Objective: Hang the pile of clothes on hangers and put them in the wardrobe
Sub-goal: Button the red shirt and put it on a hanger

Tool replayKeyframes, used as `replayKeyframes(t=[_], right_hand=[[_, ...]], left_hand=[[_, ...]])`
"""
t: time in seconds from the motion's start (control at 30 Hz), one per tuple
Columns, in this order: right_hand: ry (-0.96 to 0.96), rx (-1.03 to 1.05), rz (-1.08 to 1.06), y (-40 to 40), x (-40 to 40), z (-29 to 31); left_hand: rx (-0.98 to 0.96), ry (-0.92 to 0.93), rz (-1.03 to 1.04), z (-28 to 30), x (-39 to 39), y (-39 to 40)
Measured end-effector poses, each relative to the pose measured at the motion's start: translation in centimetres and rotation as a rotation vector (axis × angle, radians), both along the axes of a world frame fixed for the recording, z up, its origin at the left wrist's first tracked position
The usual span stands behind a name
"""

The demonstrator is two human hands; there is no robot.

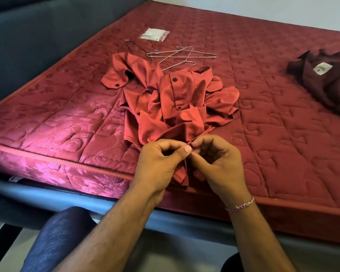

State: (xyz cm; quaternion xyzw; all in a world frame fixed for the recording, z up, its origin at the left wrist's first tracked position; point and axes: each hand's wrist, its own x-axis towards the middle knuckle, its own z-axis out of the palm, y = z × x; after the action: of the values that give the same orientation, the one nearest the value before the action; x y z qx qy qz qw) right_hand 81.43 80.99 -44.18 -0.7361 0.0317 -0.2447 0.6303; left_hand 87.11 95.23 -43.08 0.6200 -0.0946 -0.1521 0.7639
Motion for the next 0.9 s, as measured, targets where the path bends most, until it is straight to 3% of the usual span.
replayKeyframes(t=[0.13,0.5,0.73,0.9], right_hand=[[0.009,0.062,0.071,0.0,0.0,0.1],[0.002,0.160,0.043,0.2,-0.2,0.2],[0.050,0.243,0.078,-0.3,-0.1,0.3],[-0.005,0.169,0.108,-0.4,-0.5,0.2]], left_hand=[[-0.069,0.054,-0.036,0.0,0.1,0.1],[0.056,-0.041,-0.009,-0.8,0.1,-0.1],[-0.015,0.062,-0.151,-0.5,0.4,0.6],[-0.076,0.110,-0.143,-0.2,0.4,1.2]])
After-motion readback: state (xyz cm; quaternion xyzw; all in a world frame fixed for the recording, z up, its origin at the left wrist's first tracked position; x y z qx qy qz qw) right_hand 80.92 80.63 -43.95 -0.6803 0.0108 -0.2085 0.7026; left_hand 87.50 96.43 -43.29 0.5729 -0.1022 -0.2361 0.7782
